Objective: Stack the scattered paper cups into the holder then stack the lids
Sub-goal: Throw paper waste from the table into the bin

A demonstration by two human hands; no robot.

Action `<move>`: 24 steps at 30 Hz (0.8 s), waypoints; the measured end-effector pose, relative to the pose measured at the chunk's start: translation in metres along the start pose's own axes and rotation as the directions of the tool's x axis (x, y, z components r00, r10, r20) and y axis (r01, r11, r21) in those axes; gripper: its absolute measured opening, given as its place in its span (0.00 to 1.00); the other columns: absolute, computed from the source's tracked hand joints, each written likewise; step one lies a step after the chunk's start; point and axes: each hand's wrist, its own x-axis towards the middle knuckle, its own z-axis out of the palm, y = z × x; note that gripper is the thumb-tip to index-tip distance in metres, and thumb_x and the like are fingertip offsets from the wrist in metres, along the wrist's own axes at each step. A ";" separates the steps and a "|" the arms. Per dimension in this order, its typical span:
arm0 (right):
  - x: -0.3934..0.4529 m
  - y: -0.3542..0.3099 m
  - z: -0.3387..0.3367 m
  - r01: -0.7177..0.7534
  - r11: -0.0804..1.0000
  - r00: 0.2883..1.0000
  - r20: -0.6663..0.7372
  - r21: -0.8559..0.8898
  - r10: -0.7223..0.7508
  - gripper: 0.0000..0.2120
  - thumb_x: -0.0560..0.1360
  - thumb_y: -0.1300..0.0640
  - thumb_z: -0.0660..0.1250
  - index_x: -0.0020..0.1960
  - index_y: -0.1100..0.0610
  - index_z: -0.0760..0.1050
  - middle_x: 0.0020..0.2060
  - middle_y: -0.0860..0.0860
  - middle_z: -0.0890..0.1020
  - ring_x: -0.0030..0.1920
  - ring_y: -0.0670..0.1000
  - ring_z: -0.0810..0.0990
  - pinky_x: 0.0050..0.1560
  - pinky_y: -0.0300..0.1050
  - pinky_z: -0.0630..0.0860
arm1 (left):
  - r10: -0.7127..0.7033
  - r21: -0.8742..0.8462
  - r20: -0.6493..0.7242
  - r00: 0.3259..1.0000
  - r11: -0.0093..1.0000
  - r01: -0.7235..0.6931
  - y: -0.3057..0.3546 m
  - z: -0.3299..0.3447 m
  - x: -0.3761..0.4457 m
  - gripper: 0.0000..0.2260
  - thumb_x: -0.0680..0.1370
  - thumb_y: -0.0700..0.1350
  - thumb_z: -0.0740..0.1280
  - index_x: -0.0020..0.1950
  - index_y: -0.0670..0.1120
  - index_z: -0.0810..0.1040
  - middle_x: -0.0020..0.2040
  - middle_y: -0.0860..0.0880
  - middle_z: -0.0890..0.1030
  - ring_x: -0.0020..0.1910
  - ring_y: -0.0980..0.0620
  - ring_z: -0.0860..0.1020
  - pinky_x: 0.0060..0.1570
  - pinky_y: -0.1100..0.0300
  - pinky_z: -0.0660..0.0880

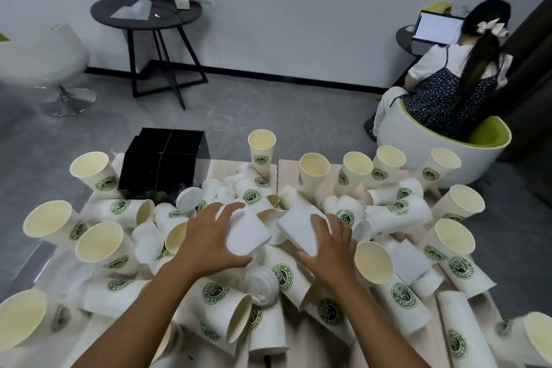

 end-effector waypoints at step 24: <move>-0.016 -0.182 -0.017 0.534 0.615 0.742 0.026 0.580 -0.670 0.31 0.71 0.39 0.76 0.72 0.37 0.72 0.71 0.42 0.64 0.70 0.41 0.57 0.70 0.41 0.59 | -0.497 -0.296 -0.452 0.741 0.867 0.401 -0.055 -0.076 -0.198 0.45 0.58 0.72 0.78 0.72 0.65 0.66 0.74 0.56 0.63 0.75 0.50 0.63 0.73 0.45 0.68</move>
